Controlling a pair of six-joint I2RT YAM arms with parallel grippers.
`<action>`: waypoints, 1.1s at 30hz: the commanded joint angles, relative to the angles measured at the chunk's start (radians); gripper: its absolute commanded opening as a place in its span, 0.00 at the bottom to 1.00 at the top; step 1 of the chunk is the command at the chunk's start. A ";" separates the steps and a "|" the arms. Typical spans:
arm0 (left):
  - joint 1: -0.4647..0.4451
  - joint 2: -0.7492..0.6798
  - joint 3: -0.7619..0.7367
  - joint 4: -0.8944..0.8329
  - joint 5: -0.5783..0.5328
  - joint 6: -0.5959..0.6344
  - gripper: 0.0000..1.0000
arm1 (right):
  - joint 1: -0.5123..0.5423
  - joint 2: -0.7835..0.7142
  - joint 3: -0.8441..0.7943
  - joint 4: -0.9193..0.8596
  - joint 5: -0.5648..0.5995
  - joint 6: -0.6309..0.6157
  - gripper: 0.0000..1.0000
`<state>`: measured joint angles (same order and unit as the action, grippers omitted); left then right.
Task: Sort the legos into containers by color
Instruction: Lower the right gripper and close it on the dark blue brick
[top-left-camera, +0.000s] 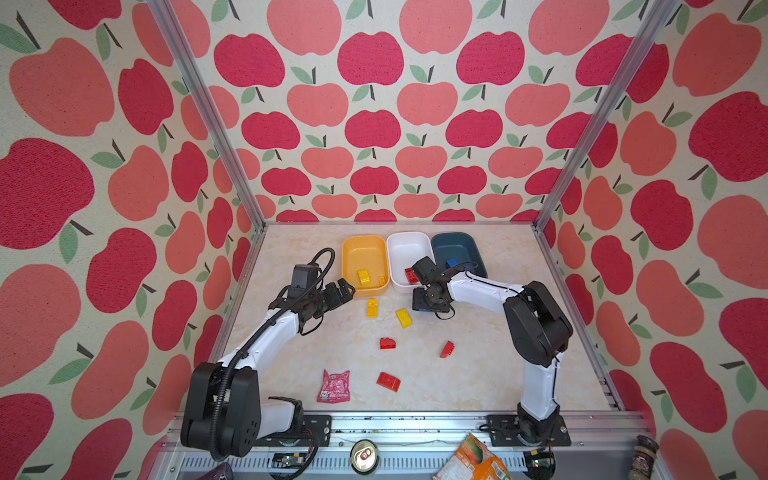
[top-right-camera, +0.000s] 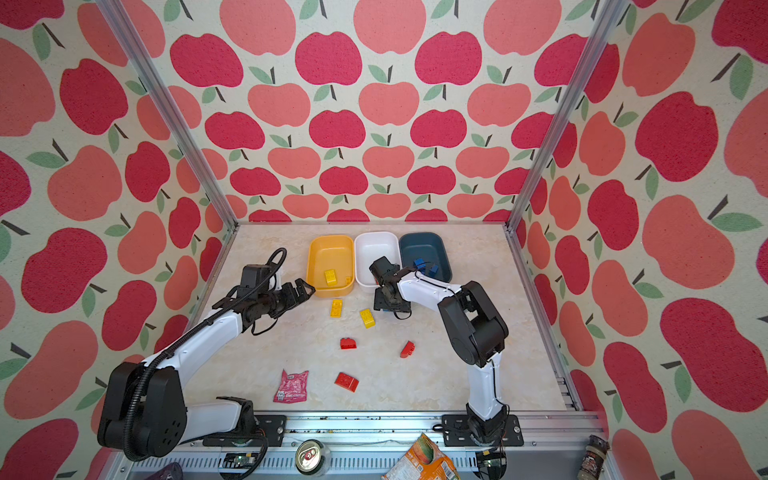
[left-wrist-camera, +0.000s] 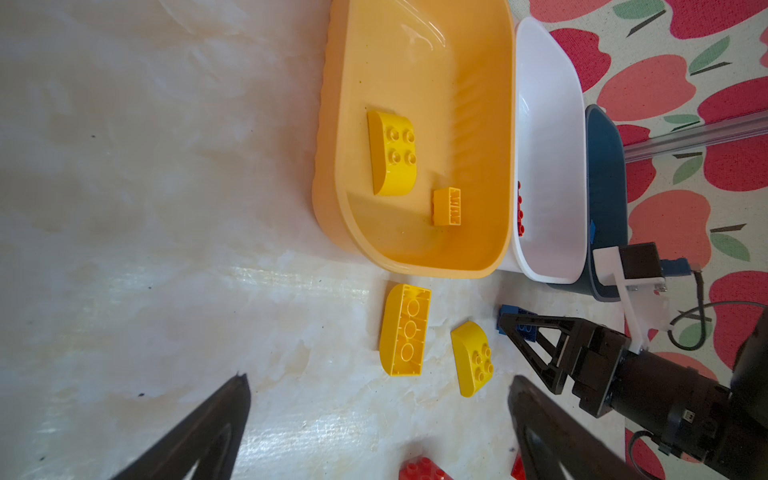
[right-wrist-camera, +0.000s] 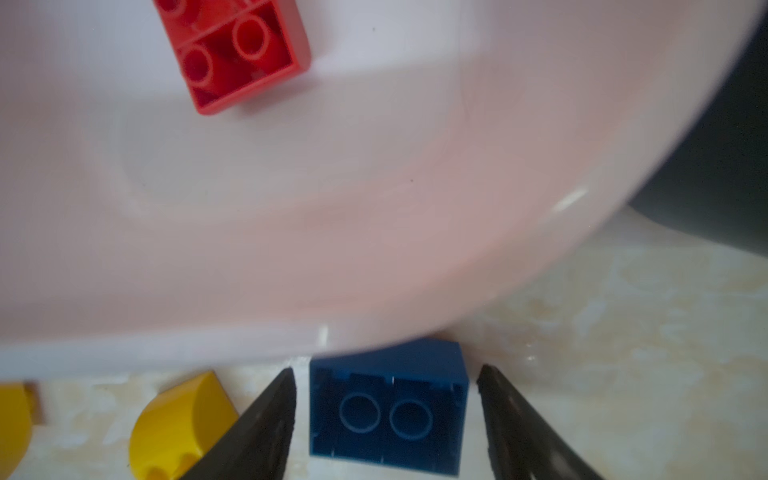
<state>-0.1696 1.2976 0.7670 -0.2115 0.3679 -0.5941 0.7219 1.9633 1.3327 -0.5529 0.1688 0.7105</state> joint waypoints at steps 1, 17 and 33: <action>0.008 0.008 -0.013 0.004 0.015 0.002 0.99 | 0.008 0.015 0.005 -0.004 0.030 0.014 0.67; 0.011 0.003 -0.014 0.003 0.018 0.002 0.99 | 0.013 -0.043 -0.016 -0.029 0.047 0.010 0.47; 0.011 0.015 0.000 0.009 0.026 0.003 0.99 | -0.053 -0.280 -0.006 -0.128 0.113 -0.064 0.47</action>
<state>-0.1638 1.2976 0.7643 -0.2115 0.3763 -0.5941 0.7040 1.7027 1.3102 -0.6308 0.2508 0.6872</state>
